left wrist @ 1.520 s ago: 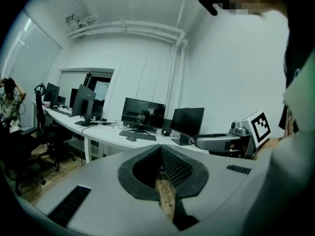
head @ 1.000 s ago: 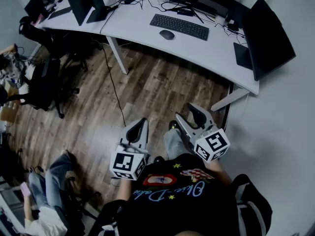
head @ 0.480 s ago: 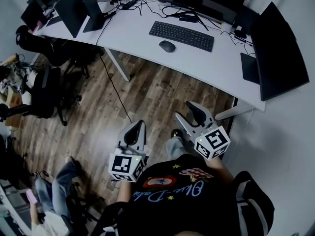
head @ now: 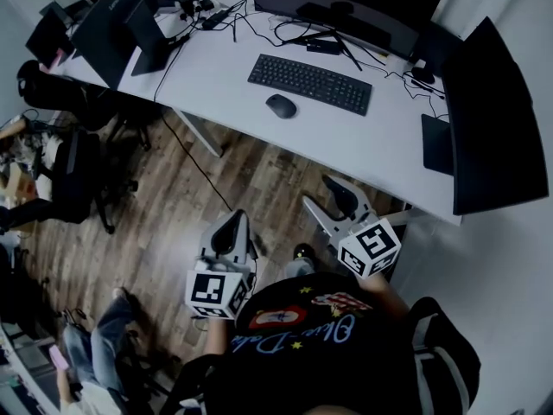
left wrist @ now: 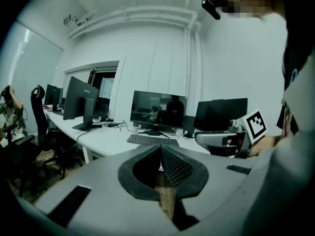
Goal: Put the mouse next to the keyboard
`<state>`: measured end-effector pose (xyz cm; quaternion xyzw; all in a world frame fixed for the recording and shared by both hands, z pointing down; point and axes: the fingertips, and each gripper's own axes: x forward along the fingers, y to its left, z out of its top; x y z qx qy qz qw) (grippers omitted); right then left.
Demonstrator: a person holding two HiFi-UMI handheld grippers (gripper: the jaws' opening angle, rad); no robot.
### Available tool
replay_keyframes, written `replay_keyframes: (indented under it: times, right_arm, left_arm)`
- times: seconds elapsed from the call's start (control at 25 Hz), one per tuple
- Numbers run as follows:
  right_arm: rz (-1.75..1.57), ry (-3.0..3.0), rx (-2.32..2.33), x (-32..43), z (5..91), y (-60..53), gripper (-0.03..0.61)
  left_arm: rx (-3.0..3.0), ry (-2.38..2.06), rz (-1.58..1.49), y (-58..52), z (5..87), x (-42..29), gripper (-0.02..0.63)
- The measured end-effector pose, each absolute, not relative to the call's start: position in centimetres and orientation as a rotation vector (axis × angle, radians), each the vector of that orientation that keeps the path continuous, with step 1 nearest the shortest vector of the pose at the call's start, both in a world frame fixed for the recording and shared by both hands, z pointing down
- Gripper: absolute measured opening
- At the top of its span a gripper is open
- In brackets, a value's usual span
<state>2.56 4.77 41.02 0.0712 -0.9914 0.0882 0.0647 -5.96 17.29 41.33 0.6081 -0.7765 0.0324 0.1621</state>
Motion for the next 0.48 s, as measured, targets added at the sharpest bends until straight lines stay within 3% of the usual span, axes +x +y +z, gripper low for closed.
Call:
replay_keyframes:
  times: [0.48]
  right_arm:
    - [0.330,-2.998,0.261,1.7,41.9,-2.4,0.190]
  left_arm:
    - [1.804,-2.197,0.128,9.0,41.1,-7.3,0.000]
